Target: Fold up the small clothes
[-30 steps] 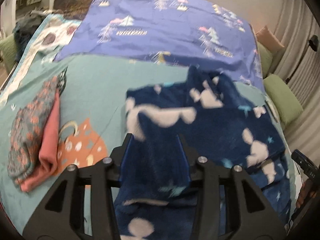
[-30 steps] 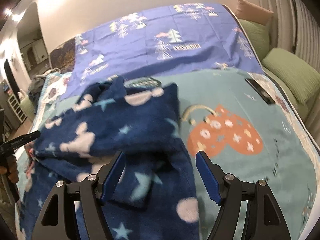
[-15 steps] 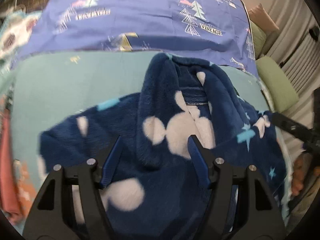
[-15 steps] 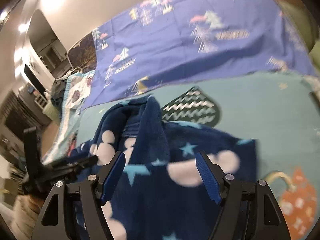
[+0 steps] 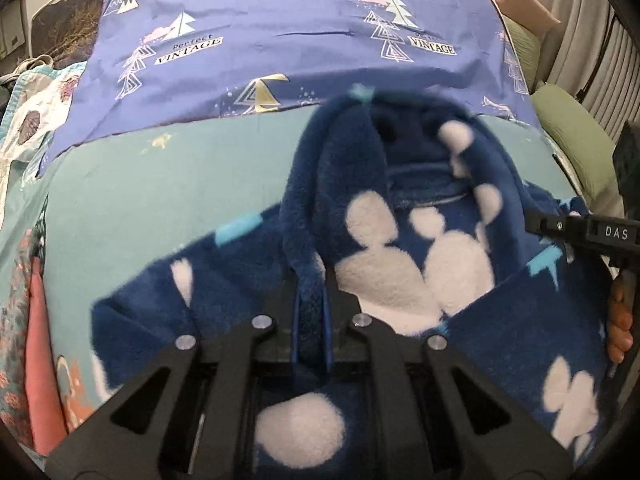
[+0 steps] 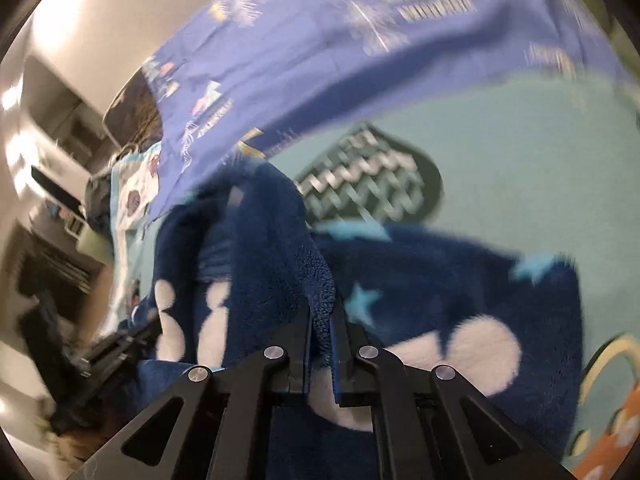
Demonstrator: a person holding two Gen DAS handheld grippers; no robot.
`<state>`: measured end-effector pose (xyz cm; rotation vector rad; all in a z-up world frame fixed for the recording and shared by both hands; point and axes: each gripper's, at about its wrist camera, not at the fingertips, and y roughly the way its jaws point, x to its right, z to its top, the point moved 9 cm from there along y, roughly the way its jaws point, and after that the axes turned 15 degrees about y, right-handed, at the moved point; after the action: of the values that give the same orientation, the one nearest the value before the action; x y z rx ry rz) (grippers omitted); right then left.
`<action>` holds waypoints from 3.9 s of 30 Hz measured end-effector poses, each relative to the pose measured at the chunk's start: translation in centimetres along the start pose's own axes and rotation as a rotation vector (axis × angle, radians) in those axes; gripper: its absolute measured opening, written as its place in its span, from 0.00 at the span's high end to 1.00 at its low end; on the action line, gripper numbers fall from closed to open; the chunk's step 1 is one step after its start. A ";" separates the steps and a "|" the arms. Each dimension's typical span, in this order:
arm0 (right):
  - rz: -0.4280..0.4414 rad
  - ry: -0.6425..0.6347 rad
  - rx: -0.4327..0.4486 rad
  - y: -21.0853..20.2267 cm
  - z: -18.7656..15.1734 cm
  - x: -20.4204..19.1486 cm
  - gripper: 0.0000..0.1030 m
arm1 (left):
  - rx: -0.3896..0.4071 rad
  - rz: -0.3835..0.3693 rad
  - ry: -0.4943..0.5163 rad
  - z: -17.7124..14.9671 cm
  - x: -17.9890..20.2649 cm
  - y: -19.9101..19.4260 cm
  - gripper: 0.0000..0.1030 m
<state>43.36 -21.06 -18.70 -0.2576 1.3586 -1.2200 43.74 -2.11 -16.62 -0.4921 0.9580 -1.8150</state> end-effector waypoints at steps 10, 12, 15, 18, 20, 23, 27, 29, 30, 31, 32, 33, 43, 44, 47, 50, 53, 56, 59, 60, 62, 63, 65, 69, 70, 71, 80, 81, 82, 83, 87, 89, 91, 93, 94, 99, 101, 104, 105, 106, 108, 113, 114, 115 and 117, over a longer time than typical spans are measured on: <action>-0.039 -0.179 0.199 -10.6 -4.8 -1.3 0.71 | 0.155 -0.005 -0.001 -1.1 -0.1 -10.2 0.60; -0.018 -0.211 0.194 -13.2 -8.2 -0.9 0.70 | 0.195 -0.018 -0.005 -3.1 0.2 -13.1 0.49; -0.013 -0.236 0.177 -15.9 -13.1 0.3 0.70 | 0.207 -0.047 0.002 -6.2 1.3 -15.5 0.43; -0.009 -0.228 0.165 -17.7 -17.6 1.6 0.70 | 0.203 -0.085 0.007 -9.9 3.0 -17.3 0.43; -0.027 -0.224 0.159 -18.5 -20.1 2.5 0.70 | 0.193 -0.096 0.004 -12.0 3.8 -18.2 0.43; -0.045 -0.219 0.154 -19.5 -23.0 3.4 0.70 | 0.175 -0.128 -0.005 -14.8 5.2 -19.5 0.43; 0.018 -0.209 0.126 -21.3 -27.5 3.6 0.68 | 0.162 -0.203 0.048 -18.4 8.6 -21.8 0.43; 0.032 -0.230 0.111 -21.6 -29.7 3.4 0.68 | 0.162 -0.215 0.088 -19.5 10.5 -22.7 0.42; 0.049 -0.245 0.100 -21.7 -31.0 2.9 0.68 | 0.166 -0.234 0.107 -20.2 11.6 -23.3 0.42; 0.065 -0.256 0.091 -21.8 -32.0 2.5 0.68 | 0.167 -0.260 0.117 -20.9 12.7 -23.8 0.42; 0.083 -0.269 0.079 -21.8 -33.0 2.0 0.68 | 0.167 -0.290 0.132 -21.6 13.9 -24.2 0.43; 0.101 -0.285 0.063 -21.8 -34.2 1.4 0.68 | 0.167 -0.315 0.153 -22.2 15.2 -24.7 0.42; 0.088 -0.329 0.068 -22.7 -40.4 1.4 0.68 | 0.143 -0.367 0.279 -27.2 21.6 -26.7 0.42; 0.088 -0.328 0.074 -22.9 -40.8 1.6 0.67 | 0.145 -0.368 0.281 -27.5 21.9 -26.9 0.42; 0.095 -0.309 0.084 -23.4 -42.1 2.4 0.67 | 0.149 -0.354 0.287 -28.6 22.6 -27.5 0.42; 0.091 -0.294 0.093 -23.7 -43.5 3.3 0.67 | 0.146 -0.337 0.281 -29.9 23.0 -27.9 0.42; 0.085 -0.312 0.098 -24.1 -44.9 3.8 0.67 | 0.161 -0.342 0.277 -31.0 23.4 -28.8 0.42; 0.098 -0.362 0.088 -24.3 -46.3 3.6 0.61 | 0.166 -0.357 0.296 -32.1 24.1 -29.5 0.42; 0.114 -0.405 0.075 -24.1 -47.5 3.4 0.57 | 0.149 -0.341 0.323 -33.2 24.6 -29.2 0.42; 0.117 -0.413 0.069 -24.0 -47.8 3.3 0.56 | 0.137 -0.327 0.324 -33.4 24.6 -28.8 0.42; 0.111 -0.422 0.061 -23.6 -48.2 3.2 0.56 | 0.111 -0.284 0.329 -33.8 24.5 -27.7 0.56; 0.108 -0.423 0.062 -23.5 -48.2 3.2 0.56 | 0.106 -0.273 0.326 -33.9 24.3 -27.2 0.66; 0.104 -0.427 0.065 -23.4 -48.3 3.2 0.56 | 0.097 -0.289 0.278 -33.6 23.6 -27.1 0.83; 0.103 -0.500 0.074 -23.5 -49.3 2.5 0.40 | 0.136 -0.379 0.181 -32.7 22.0 -28.9 0.85; 0.101 -0.520 0.073 -23.5 -49.6 2.3 0.37 | 0.152 -0.407 0.168 -32.4 21.9 -29.5 0.85; 0.092 -0.542 0.074 -23.2 -49.9 2.1 0.34 | 0.167 -0.435 0.156 -32.2 21.9 -30.0 0.85; 0.000 -0.602 0.136 -20.9 -49.6 1.9 0.85 | 0.224 -0.568 0.101 -30.2 22.6 -32.1 0.85; 0.037 -0.611 0.137 -21.5 -49.8 1.4 0.85 | 0.238 -0.568 0.118 -29.9 22.8 -32.6 0.85; 0.058 -0.631 0.146 -22.0 -50.1 0.8 0.85 | 0.250 -0.570 0.131 -29.7 23.0 -33.0 0.86; 0.061 -0.662 0.158 -22.4 -50.5 0.2 0.85 | 0.264 -0.585 0.145 -29.4 23.4 -33.5 0.91; -0.010 -0.718 0.096 -20.4 -51.6 0.9 0.82 | 0.262 -0.618 0.205 -29.6 25.0 -33.8 0.94; 0.025 -0.659 0.064 -20.1 -51.3 1.6 0.81 | 0.220 -0.576 0.228 -30.2 25.3 -32.4 0.94; 0.089 -0.601 0.040 -20.8 -50.9 1.9 0.77 | 0.183 -0.561 0.204 -30.7 24.8 -31.5 0.94; 0.138 -0.565 0.017 -21.8 -50.7 2.2 0.72 | 0.170 -0.530 0.174 -31.0 23.7 -31.0 0.92; 0.161 -0.557 0.008 -22.2 -50.8 2.3 0.72 | 0.167 -0.518 0.162 -31.2 23.0 -30.9 0.86; 0.299 -0.475 -0.005 -24.3 -49.9 1.3 0.72 | 0.208 -0.444 0.080 -31.7 19.1 -31.8 0.67; 0.309 -0.459 -0.005 -24.1 -50.0 0.7 0.72 | 0.217 -0.415 0.080 -31.8 18.4 -31.9 0.65; 0.336 -0.418 -0.068 -22.0 -50.2 0.1 0.72 | 0.219 -0.367 0.134 -32.6 18.2 -32.4 0.48; 0.345 -0.405 -0.094 -21.7 -50.4 0.2 0.72 | 0.222 -0.340 0.155 -32.9 18.1 -32.5 0.46; 0.344 -0.388 -0.125 -20.8 -50.6 0.2 0.69 | 0.224 -0.316 0.172 -33.1 18.0 -32.5 0.46; 0.337 -0.371 -0.154 -19.4 -50.9 0.1 0.62 | 0.226 -0.283 0.180 -33.2 17.6 -32.4 0.45; 0.353 -0.390 -0.119 -20.0 -50.6 -1.5 0.92 | 0.239 -0.270 0.072 -32.4 14.9 -32.2 0.45; 0.355 -0.390 -0.093 -20.8 -50.3 -1.6 0.93 | 0.246 -0.266 0.054 -32.2 14.3 -32.3 0.45; 0.361 -0.383 -0.072 -21.7 -49.9 -1.6 0.93 | 0.250 -0.261 0.046 -32.1 14.0 -32.2 0.44; 0.346 -0.369 -0.036 -23.3 -49.0 -0.6 0.93 | 0.236 -0.235 0.064 -32.4 13.5 -31.5 0.37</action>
<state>-8.81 -6.61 -14.77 -0.2469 1.0512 -0.8132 -2.72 4.76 -12.50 -0.4144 0.7387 -2.1354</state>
